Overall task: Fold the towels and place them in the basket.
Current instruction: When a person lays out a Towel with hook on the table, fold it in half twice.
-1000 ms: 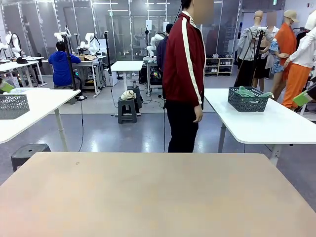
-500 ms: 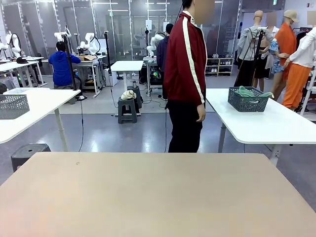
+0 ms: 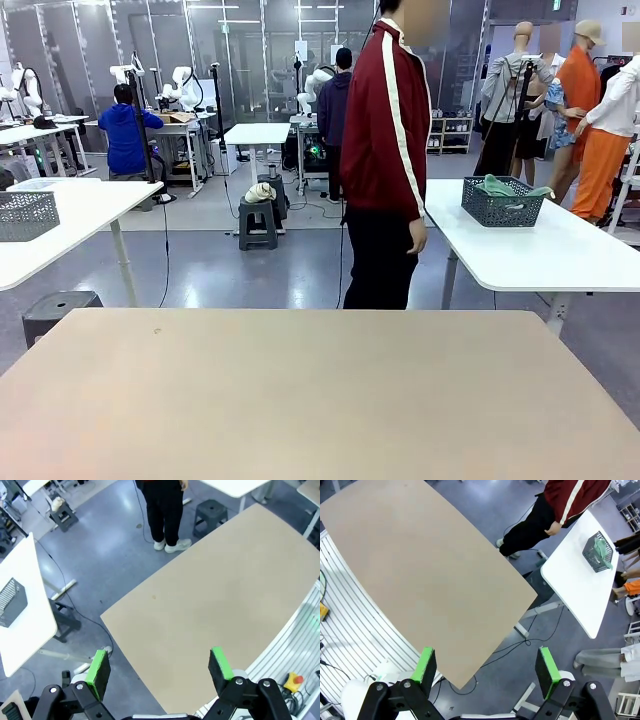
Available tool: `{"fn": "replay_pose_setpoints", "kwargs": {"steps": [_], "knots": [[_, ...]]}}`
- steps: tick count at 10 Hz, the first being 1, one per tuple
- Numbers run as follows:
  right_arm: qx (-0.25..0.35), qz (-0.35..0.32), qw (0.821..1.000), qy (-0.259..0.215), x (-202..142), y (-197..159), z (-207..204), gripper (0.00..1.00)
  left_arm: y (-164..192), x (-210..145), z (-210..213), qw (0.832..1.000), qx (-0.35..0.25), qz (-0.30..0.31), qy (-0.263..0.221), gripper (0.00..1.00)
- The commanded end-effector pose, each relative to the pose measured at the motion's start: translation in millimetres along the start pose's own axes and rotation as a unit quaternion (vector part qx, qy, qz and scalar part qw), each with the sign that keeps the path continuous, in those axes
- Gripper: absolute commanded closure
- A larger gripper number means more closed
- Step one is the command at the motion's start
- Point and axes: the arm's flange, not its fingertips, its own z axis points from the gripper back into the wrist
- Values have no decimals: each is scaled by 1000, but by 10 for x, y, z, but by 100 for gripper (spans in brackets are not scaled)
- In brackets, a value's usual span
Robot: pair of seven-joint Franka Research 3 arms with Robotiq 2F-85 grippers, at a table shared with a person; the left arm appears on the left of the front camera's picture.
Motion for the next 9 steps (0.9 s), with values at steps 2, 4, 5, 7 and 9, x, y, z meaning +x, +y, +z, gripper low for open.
{"fn": "replay_pose_setpoints", "kwargs": {"steps": [2, 4, 5, 7, 9], "knots": [[13, -25, 1000, 9, 78, 155, 52, 0, -211, 45, -8, 999, -20, -24, 3, 0], [15, -21, 1000, 11, 83, 189, 26, 0, -323, 94, -35, 999, -30, -37, 6, 0], [16, -20, 1000, 15, 90, 195, 7, 0, -373, 127, -42, 999, -32, -40, 8, 0], [12, -21, 1000, 17, 97, 192, 1, 0, -396, 142, -58, 998, -34, -42, 13, 0], [12, -21, 999, 21, 99, 195, 0, 0, -414, 161, -45, 998, -38, -39, 20, 0]]}}
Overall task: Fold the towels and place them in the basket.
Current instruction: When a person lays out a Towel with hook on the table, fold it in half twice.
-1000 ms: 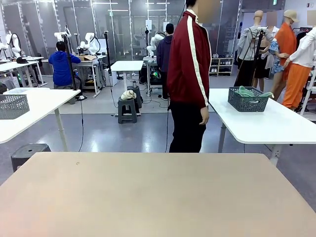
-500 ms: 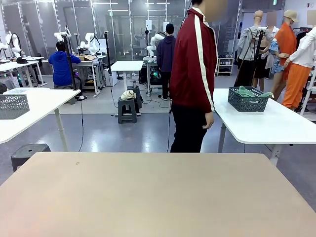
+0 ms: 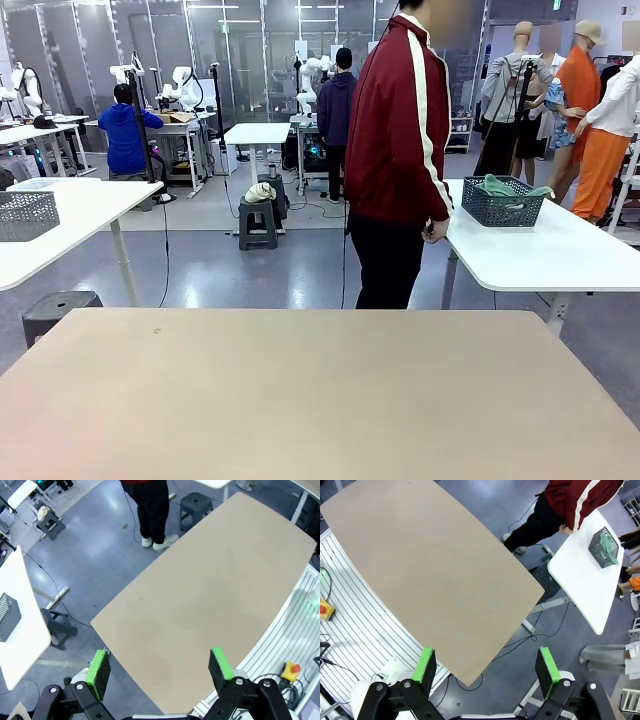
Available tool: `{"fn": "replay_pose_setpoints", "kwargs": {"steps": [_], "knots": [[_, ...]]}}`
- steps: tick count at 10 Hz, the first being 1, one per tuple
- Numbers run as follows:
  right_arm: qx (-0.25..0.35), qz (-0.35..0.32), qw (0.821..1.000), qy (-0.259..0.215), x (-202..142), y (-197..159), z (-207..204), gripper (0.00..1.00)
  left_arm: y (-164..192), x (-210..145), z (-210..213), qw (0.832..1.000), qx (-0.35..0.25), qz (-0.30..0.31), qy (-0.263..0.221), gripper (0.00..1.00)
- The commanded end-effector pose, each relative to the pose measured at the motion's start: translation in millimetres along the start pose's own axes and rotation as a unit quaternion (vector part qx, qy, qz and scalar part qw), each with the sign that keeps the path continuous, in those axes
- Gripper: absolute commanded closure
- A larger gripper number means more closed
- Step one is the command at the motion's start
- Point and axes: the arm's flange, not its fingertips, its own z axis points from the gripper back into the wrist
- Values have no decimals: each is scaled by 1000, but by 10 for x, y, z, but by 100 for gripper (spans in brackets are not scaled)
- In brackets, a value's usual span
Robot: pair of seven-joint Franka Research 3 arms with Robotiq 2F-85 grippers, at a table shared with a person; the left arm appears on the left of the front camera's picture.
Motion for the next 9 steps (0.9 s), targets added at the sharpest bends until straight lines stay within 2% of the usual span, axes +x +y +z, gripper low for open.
{"fn": "replay_pose_setpoints", "kwargs": {"steps": [1, 9], "knots": [[3, -11, 1000, 10, 35, 54, 25, 0, -41, -16, 27, 1000, -16, 1, 12, 0], [3, 2, 1000, 6, 11, 13, -24, 0, -22, -22, -21, 1000, -10, 0, 10, 0]]}}
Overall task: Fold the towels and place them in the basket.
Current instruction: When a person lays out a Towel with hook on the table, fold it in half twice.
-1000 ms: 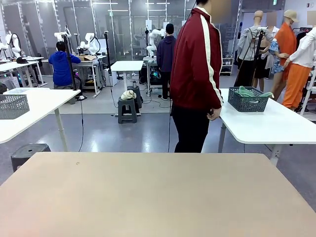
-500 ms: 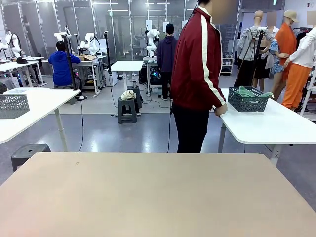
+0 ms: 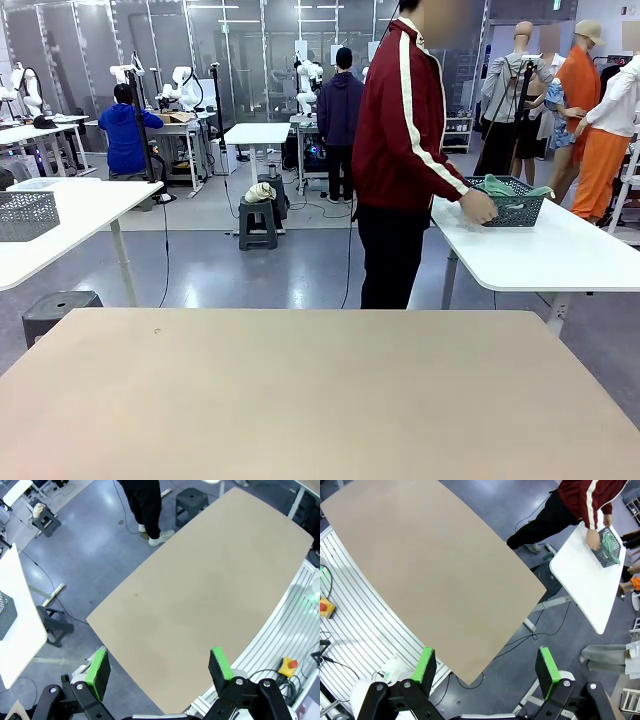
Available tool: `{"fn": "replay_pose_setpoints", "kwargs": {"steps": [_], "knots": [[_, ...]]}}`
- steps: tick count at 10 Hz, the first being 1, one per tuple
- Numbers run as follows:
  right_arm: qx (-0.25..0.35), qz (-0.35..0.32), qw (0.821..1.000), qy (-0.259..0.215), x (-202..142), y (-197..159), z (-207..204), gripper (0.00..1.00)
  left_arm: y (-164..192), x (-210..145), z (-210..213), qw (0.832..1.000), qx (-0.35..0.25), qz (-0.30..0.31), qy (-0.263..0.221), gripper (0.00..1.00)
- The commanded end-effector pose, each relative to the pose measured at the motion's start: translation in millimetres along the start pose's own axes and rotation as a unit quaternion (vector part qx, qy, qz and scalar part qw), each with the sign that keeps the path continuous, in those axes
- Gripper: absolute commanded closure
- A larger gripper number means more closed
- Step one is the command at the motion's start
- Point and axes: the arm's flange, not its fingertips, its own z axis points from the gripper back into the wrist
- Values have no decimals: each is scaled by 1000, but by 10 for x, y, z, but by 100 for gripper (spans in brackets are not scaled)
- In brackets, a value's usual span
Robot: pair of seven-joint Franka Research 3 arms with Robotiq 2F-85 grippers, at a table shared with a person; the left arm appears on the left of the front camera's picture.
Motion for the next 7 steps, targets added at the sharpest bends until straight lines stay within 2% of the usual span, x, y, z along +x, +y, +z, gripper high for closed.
{"fn": "replay_pose_setpoints", "kwargs": {"steps": [1, 7], "knots": [[-1, -1, 1000, 0, 1, 3, 4, 0, -2, -2, -3, 1000, 0, 0, 0, 0], [-1, -1, 1000, 0, 1, 3, 4, 0, -2, -2, -3, 1000, 0, 0, 0, 0]]}}
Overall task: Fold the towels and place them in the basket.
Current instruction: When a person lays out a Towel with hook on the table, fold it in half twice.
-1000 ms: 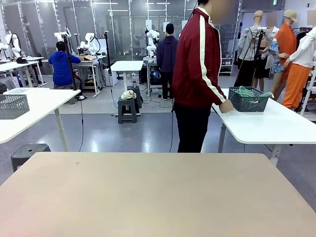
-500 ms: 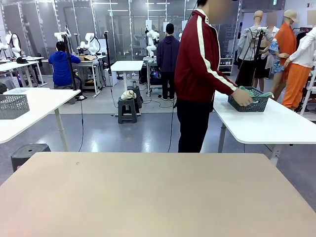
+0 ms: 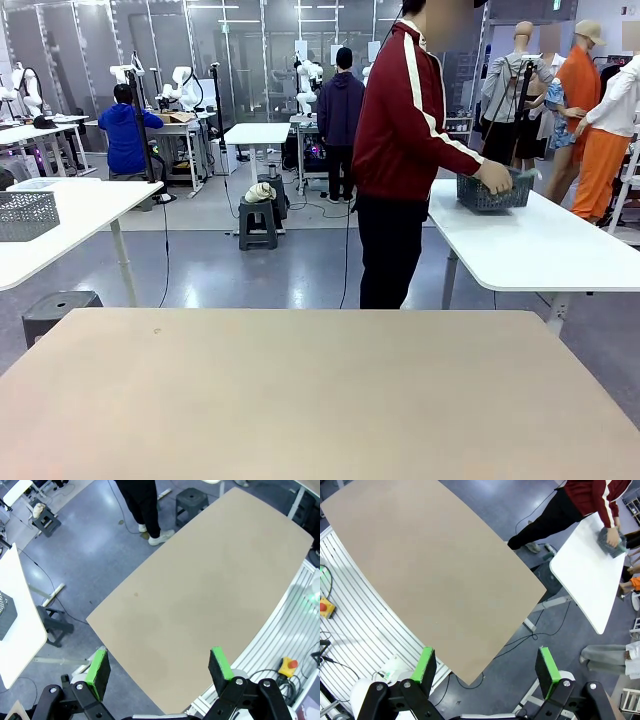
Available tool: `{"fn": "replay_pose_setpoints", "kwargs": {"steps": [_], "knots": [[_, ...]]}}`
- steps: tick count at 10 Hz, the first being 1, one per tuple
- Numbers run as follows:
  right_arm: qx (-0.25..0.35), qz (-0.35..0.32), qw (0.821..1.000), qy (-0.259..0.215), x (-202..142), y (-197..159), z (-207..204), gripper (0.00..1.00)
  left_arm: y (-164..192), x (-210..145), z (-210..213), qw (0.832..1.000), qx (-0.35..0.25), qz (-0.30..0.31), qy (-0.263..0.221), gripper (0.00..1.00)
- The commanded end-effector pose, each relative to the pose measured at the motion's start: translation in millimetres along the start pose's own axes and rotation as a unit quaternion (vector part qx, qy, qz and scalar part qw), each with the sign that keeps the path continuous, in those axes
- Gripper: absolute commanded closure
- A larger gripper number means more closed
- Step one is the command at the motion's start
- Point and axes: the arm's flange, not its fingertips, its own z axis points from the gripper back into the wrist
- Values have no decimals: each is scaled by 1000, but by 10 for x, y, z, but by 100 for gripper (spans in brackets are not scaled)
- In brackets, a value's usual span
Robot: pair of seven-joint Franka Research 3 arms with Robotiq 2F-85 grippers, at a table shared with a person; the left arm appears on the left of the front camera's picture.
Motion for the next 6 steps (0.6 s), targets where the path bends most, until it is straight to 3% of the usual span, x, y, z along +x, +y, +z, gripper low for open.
{"fn": "replay_pose_setpoints", "kwargs": {"steps": [1, 6], "knots": [[-1, -1, 1000, 0, 1, 3, 4, 0, -2, -2, -3, 1000, 0, 0, 0, 0], [-1, -1, 1000, 0, 1, 3, 4, 0, -2, -2, -3, 1000, 0, 0, 0, 0]]}}
